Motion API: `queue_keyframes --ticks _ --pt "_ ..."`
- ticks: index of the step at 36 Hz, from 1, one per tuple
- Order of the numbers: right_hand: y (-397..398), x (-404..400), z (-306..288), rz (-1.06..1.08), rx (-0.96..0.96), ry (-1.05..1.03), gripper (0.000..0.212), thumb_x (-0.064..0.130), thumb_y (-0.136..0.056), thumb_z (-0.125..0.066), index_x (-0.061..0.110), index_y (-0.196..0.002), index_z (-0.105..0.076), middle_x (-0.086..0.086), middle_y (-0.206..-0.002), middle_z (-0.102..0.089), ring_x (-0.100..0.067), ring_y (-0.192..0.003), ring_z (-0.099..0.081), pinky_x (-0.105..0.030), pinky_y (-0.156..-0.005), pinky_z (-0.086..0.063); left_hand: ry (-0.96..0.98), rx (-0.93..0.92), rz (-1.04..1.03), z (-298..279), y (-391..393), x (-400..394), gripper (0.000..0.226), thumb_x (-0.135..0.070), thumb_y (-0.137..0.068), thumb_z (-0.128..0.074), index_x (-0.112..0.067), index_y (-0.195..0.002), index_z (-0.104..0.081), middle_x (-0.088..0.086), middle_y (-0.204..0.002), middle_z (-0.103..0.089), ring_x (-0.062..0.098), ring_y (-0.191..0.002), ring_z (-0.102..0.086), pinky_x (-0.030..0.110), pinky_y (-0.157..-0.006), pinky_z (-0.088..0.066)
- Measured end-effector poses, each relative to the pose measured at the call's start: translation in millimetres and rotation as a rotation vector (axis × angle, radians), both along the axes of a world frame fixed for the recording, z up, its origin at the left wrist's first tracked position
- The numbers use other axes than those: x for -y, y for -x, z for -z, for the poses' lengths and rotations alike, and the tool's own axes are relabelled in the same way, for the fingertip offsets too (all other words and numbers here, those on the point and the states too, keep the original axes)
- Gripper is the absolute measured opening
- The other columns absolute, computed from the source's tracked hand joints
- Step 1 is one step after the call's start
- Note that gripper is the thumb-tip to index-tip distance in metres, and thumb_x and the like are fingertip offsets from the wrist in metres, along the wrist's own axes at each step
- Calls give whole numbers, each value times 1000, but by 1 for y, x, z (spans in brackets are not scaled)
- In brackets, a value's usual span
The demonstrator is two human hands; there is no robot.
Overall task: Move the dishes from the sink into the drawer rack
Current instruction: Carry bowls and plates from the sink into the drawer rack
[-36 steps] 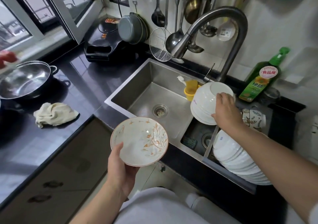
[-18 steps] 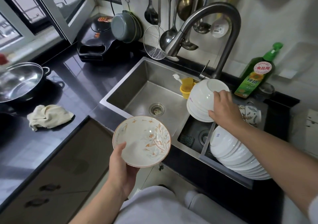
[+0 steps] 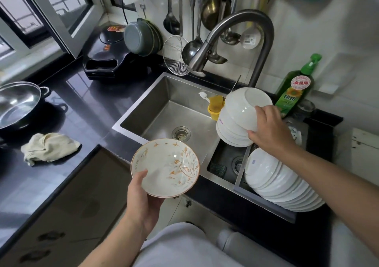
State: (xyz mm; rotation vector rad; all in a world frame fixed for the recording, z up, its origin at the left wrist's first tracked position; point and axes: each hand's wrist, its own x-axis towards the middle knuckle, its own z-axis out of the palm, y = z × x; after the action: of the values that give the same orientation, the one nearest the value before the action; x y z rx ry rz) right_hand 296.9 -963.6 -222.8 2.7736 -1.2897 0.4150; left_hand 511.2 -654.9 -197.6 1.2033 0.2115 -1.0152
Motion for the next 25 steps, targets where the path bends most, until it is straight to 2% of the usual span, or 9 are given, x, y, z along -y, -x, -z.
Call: queue_keyframes --ticks 4,7,9,11,14,16,19,22,25 --pt "2 -33 -34 103 281 -22 79 22 -74 -85 -1 -139 -46 -20 -125 -45 -37 -116 -47 -46 -87 -53 11 13 31 -3 -2 6 34 -25 -99 -44 -27 -128 -62 11 -114 -76 38 -117 -65 57 -106 -45" --pt "-6 -67 -64 230 677 -108 71 23 -75 -85 3 -136 -52 -16 -130 -46 -32 -111 -59 -35 -91 -57 18 1 21 -7 -5 10 36 -25 -98 -45 -28 -129 -62 12 -117 -75 40 -120 -64 58 -109 -45" --pt "-12 -91 -85 281 1091 -350 55 22 -83 -78 9 -132 -59 -8 -132 -53 -23 -111 -65 -29 -89 -60 25 0 14 -13 -7 11 35 -25 -99 -45 -27 -129 -62 13 -121 -73 39 -118 -65 55 -105 -48" --pt "-15 -111 -99 272 1494 -716 37 14 -94 -63 10 -130 -62 -6 -125 -65 -18 -111 -68 -40 -87 -62 53 -8 0 -17 -8 10 33 -25 -99 -46 -28 -128 -62 14 -125 -70 39 -119 -64 55 -107 -47" --pt "-20 -134 -90 332 1823 -1172 43 8 -93 -52 7 -135 -60 -5 -113 -72 -23 -108 -70 -53 -84 -60 68 -10 -48 -21 -12 2 33 -24 -98 -47 -30 -127 -62 13 -128 -68 39 -121 -63 56 -109 -46" --pt "-30 -146 -72 449 1840 -1342 46 2 -91 -45 12 -133 -61 -10 -119 -73 -33 -113 -69 -55 -83 -60 60 -9 -89 -21 -14 -8 38 -25 -98 -48 -29 -134 -59 13 -130 -67 38 -121 -63 55 -107 -48" --pt "-53 -169 -41 603 1656 -1403 46 -4 -94 -41 18 -128 -63 -11 -120 -72 -36 -109 -68 -54 -77 -62 14 -25 -198 -17 -16 -37 41 -24 -98 -49 -26 -138 -55 15 -130 -67 38 -119 -64 53 -106 -49" --pt "-76 -199 -15 673 1420 -1532 29 10 -105 -47 21 -127 -63 -12 -117 -72 -35 -104 -69 -48 -65 -63 -47 -50 -342 -10 -16 -82 32 -22 -98 -47 -25 -127 -61 15 -127 -68 38 -118 -64 54 -107 -49" --pt "-92 -234 5 663 1195 -1606 28 15 -107 -47 20 -131 -60 -14 -119 -70 -36 -106 -68 -44 -63 -61 -73 -86 -487 -4 -14 -132 27 -19 -99 -45 -26 -117 -65 15 -125 -70 39 -119 -64 55 -109 -46"
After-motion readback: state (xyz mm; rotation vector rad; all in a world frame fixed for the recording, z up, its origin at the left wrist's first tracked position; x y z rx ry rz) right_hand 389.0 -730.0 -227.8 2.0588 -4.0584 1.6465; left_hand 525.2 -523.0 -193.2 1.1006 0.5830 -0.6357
